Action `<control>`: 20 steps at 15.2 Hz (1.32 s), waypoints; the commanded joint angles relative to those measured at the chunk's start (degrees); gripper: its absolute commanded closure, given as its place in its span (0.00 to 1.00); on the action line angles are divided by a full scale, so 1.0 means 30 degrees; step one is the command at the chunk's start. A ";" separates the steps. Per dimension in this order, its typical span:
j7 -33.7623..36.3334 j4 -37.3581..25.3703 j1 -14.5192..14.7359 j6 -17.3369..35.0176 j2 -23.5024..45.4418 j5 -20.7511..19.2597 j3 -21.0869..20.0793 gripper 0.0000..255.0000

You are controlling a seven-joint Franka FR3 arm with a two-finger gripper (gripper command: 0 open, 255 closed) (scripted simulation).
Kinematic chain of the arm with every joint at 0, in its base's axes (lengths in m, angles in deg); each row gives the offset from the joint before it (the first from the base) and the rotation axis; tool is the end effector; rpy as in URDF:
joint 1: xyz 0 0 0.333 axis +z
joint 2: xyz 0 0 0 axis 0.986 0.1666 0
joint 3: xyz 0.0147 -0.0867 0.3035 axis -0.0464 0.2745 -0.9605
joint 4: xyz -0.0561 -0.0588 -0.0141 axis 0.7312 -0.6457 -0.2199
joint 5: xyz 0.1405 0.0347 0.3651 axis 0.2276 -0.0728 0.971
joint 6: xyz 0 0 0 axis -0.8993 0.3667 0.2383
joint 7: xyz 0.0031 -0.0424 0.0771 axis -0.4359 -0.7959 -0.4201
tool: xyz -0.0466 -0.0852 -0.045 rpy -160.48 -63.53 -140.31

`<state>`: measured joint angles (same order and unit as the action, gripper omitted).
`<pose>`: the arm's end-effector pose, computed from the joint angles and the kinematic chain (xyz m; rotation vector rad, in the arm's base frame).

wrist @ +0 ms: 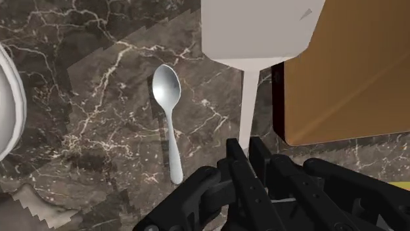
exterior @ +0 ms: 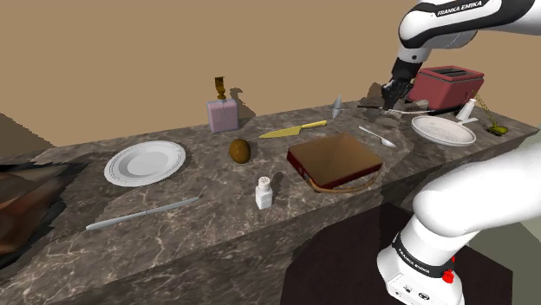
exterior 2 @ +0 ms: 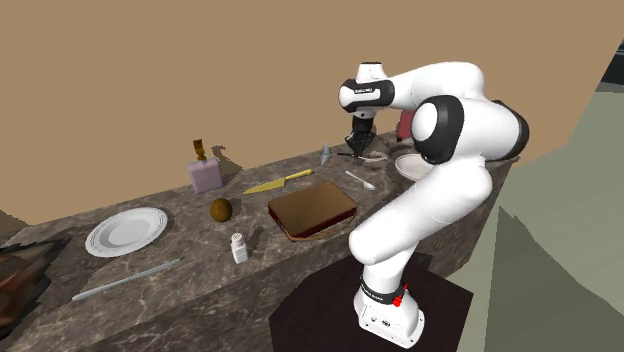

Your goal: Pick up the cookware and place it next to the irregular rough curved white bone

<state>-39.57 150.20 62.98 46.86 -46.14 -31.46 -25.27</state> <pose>0.2745 -0.3142 0.5065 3.0697 -0.6111 0.0908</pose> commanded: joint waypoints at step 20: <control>-0.8021 -0.4819 0.0067 0.2413 0.7490 0.3028 0.6332 1.00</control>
<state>-63.30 135.29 63.17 53.24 -24.16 -22.73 -6.48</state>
